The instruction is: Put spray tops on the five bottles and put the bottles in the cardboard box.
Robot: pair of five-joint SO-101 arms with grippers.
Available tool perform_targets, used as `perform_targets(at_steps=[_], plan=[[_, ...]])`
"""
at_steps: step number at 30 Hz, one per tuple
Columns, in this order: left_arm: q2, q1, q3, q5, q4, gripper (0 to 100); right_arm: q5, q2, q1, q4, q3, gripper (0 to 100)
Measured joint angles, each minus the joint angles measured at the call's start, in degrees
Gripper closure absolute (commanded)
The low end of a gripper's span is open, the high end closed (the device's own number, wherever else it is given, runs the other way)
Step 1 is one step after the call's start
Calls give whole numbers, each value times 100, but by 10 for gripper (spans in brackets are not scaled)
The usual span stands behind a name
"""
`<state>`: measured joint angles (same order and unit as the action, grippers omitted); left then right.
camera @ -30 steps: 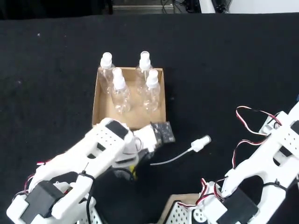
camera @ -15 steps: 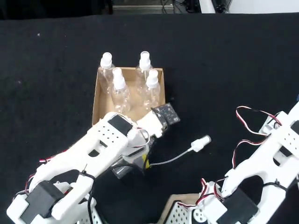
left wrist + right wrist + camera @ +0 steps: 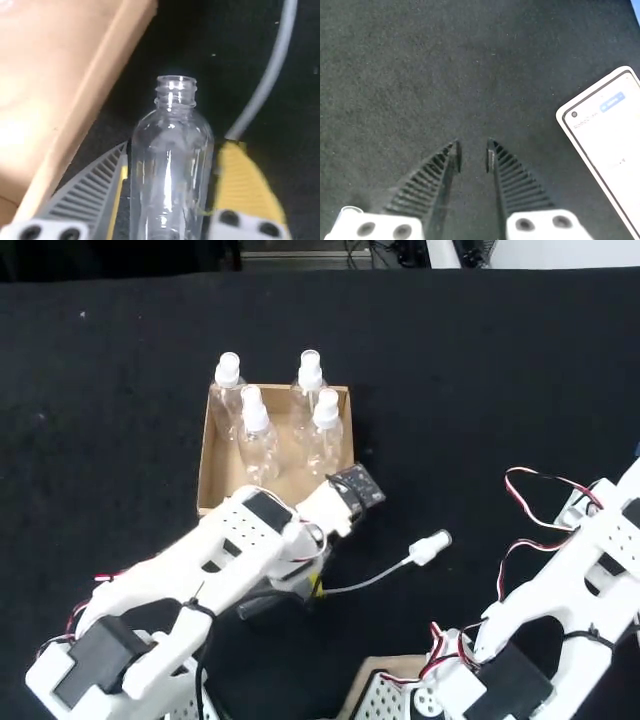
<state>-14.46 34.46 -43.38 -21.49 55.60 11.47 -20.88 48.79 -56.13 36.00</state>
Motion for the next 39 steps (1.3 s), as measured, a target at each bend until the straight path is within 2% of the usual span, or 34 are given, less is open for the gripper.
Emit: perform_targets(at_steps=[3,10,15,20,24,28,32,36,39], plan=[[0,141,-79,-44,88,884,0,0,0,0,0,923],[-18,176,-88,-677,888,887,0,0,0,0,0,923],[-202,-273,-105,-914,1231,886,0,0,-9,-123,0,923],[-1143,-712,-246,-1011,1618,887,132,-308,-290,-695,26,923],[-2075,-949,-809,-1011,1679,887,141,-897,-870,-985,536,906],[-2884,-1354,-1143,-879,1591,887,105,-1046,-1873,-1336,914,859],[-3499,-1459,-1336,-501,1556,887,-492,-870,-2919,-1679,923,845],[-3965,-1477,-1565,-369,1547,887,-941,-378,-3305,-1714,923,780],[-4237,-1477,-1785,-352,1547,887,-1090,-35,-3367,-1732,923,773]])
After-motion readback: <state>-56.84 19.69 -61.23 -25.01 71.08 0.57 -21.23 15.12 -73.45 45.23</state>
